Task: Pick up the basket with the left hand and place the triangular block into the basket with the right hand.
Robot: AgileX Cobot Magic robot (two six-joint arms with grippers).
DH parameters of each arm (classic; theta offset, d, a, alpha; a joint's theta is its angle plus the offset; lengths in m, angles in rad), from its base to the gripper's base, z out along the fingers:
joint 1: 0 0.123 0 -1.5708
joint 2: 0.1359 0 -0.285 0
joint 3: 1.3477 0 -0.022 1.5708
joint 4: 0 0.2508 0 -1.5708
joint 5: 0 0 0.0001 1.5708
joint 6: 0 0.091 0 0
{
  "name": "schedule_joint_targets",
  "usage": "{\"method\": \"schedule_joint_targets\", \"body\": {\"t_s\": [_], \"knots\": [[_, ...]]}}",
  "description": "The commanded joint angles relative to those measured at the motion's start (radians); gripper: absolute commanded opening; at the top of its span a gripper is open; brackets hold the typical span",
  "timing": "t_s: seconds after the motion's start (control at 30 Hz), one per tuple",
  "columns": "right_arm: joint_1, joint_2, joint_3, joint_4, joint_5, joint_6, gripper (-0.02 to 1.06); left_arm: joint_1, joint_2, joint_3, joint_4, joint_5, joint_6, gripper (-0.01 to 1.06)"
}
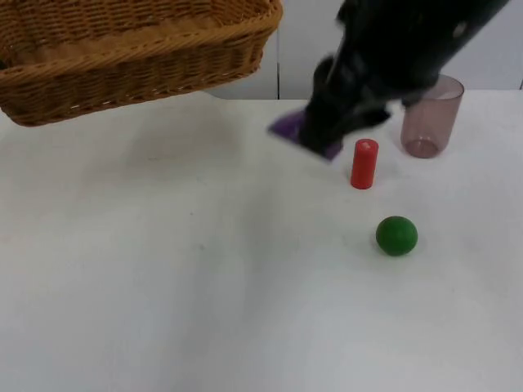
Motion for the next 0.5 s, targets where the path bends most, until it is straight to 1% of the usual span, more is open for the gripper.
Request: {"method": "schedule_joint_targets", "body": {"t_s": [0.0,0.03,0.1,0.13,0.23,0.27,0.37,0.43,0.47], "knots": [[0.006,-0.082,-0.002,-0.037,-0.062,0.065,0.00,-0.001,-0.017,-0.002,-0.024,-0.008,0.000,0.01],[0.006,-0.082,-0.002,-0.037,-0.062,0.065,0.00,-0.001,-0.017,-0.002,-0.024,-0.008,0.000,0.01],[0.006,-0.115,-0.002,-0.037,-0.106,0.085,0.00,-0.016,-0.017,-0.002,-0.024,0.008,0.000,0.01],[0.006,-0.118,-0.002,-0.037,-0.109,0.090,0.00,-0.023,-0.017,-0.002,-0.018,0.010,0.000,0.01],[0.006,-0.122,-0.002,-0.037,-0.147,0.104,0.00,-0.073,-0.017,-0.001,0.001,0.007,-0.029,0.01],[0.006,-0.122,-0.002,-0.037,-0.147,0.104,0.00,-0.073,-0.017,-0.001,0.001,0.007,-0.029,0.01],[0.006,-0.122,-0.002,-0.037,-0.200,0.104,0.00,-0.124,-0.017,-0.001,0.007,0.003,-0.029,0.01],[0.006,-0.122,-0.002,-0.073,-0.240,0.131,0.00,-0.160,-0.017,-0.001,0.028,0.018,-0.029,0.01],[0.006,-0.122,-0.002,-0.073,-0.240,0.131,0.00,-0.160,-0.017,-0.001,0.028,0.018,-0.029,0.01]]}}
